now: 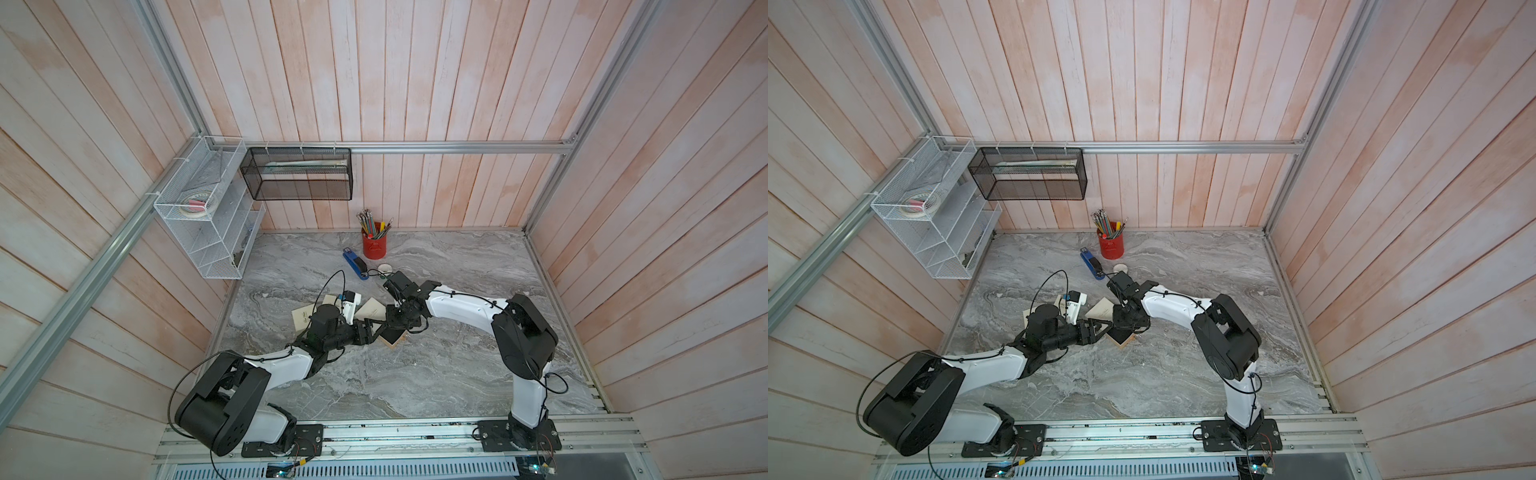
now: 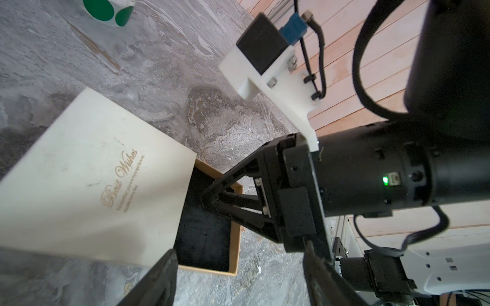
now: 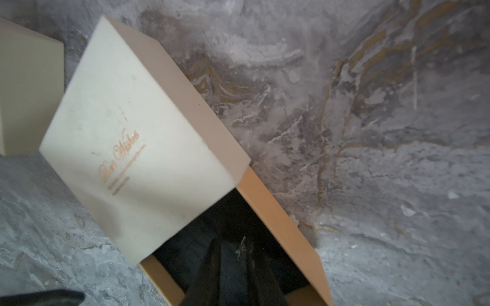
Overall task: Place the earrings into the drawer-style jewelry box
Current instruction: Adjust the earring in the inner lining.
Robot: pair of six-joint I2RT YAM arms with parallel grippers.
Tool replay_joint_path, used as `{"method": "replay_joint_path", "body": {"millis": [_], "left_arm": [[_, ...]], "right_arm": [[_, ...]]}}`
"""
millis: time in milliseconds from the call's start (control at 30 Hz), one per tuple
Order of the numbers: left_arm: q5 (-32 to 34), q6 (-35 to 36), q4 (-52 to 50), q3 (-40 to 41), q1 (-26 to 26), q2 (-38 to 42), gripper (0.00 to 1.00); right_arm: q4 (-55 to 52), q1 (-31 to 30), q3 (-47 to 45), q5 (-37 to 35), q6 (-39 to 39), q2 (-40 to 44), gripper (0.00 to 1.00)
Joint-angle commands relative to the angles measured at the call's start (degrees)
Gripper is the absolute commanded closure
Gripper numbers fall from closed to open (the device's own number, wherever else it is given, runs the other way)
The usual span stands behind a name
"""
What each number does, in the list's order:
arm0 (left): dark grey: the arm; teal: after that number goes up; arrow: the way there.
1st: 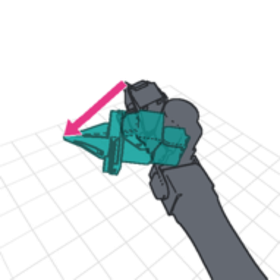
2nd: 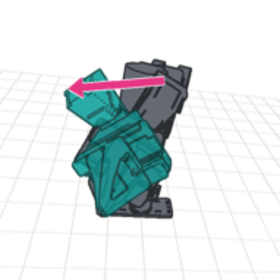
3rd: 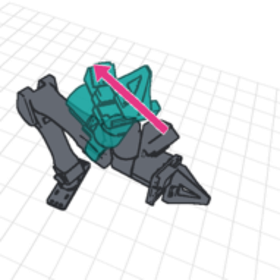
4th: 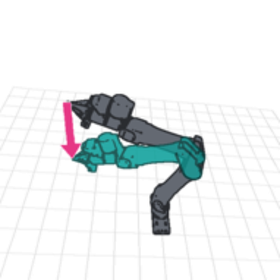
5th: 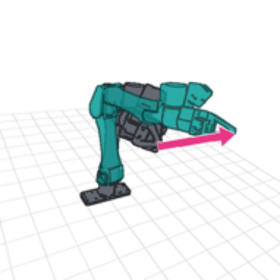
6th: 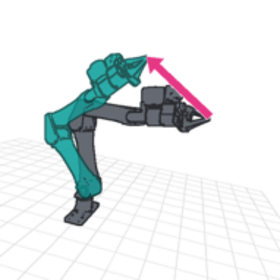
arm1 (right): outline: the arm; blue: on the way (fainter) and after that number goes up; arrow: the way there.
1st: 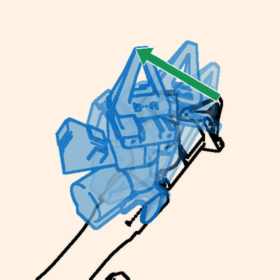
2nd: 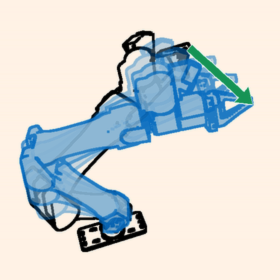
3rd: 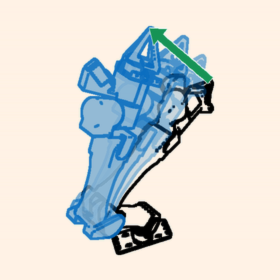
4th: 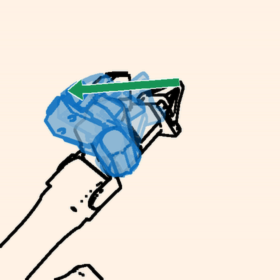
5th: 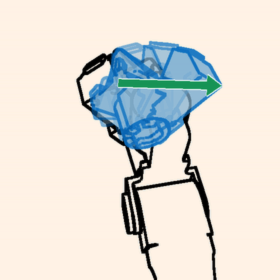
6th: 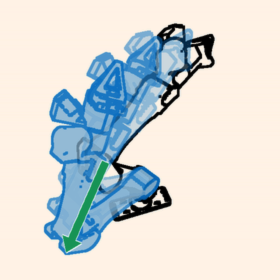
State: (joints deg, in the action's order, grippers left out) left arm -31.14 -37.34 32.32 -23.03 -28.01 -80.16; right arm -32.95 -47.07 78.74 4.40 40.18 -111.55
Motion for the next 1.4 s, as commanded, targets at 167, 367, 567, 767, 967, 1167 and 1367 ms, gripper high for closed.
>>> {"method": "replay_joint_path", "body": {"millis": [167,367,567,767,967,1167,1367], "left_arm": [[-1.3,0.6,1.6,0.0,0.3,-0.9,0.25],[-1.6,0.7,1.7,-0.2,0.2,-1.5,0.25],[-1.4,0.9,1.4,-0.4,0.2,-1.5,0.25],[-1.3,1.0,1.2,-0.4,0.2,-1.7,0.25],[-1.2,1.0,1.0,-0.4,0.3,-1.4,0.25],[-1.1,1.4,0.5,-0.8,0.3,-1.5,0.25],[-1.2,2.3,-0.5,-2.2,0.2,-2.0,0.25]], "right_arm": [[-1.8,-0.4,1.4,-1.5,-0.7,-0.2,0.79],[-1.9,-0.4,1.5,-0.8,-1.1,-1.5,0.8],[-1.7,-0.3,1.9,-0.8,-1.2,-2.2,0.85],[-1.7,-0.4,1.7,-0.9,-1.2,-1.9,0.94],[-1.8,-0.4,1.6,-1.2,-0.8,-0.2,0.99],[0.5,0.5,-0.3,1.1,0.1,3.5,1.0],[10.5,3.1,-7.5,9.2,2.6,7.9,1.0]]}}
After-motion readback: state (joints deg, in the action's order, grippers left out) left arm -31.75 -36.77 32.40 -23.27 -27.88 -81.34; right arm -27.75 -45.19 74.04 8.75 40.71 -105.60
